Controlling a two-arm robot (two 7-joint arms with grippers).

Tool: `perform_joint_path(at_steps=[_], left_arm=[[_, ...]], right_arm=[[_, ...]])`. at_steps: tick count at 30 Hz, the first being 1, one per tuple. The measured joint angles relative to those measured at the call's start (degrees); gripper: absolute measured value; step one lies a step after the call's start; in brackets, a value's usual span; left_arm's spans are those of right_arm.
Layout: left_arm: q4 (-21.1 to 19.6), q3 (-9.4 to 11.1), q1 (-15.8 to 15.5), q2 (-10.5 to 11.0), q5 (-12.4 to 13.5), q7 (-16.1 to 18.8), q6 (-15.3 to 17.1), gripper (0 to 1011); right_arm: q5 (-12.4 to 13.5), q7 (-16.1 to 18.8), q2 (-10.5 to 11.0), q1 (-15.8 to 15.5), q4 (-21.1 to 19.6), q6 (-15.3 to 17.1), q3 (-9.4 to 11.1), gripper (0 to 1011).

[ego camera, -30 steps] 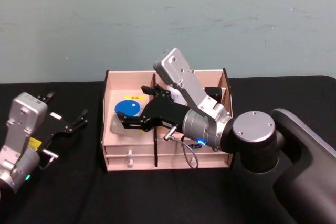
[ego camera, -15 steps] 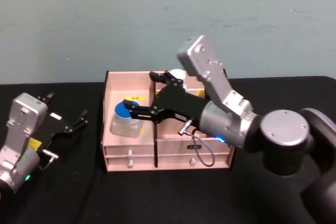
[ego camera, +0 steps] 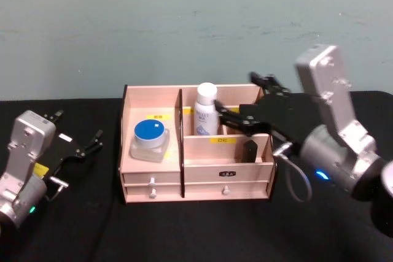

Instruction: Pick up the facial cleanser and watermelon frost from the table and place them into the tiered storage box.

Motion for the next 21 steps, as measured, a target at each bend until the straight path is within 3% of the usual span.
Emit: perform_joint_path(at_steps=[3,13,21], left_arm=[[0.0,0.0,0.0,0.0,0.0,0.0,0.0,1010],[0.0,0.0,0.0,0.0,0.0,0.0,0.0,1010],[0.0,0.0,0.0,0.0,0.0,0.0,0.0,1010]], right_arm=[[-0.7,-2.1,0.5,-2.9,-1.3,-0.6,2.9,1002],[-3.9,-8.6,0.1,-9.8,-1.1,-2.9,9.1,1002],[-5.9,-13.0,-2.0,-13.3,1.3,-3.4,12.3,1002]])
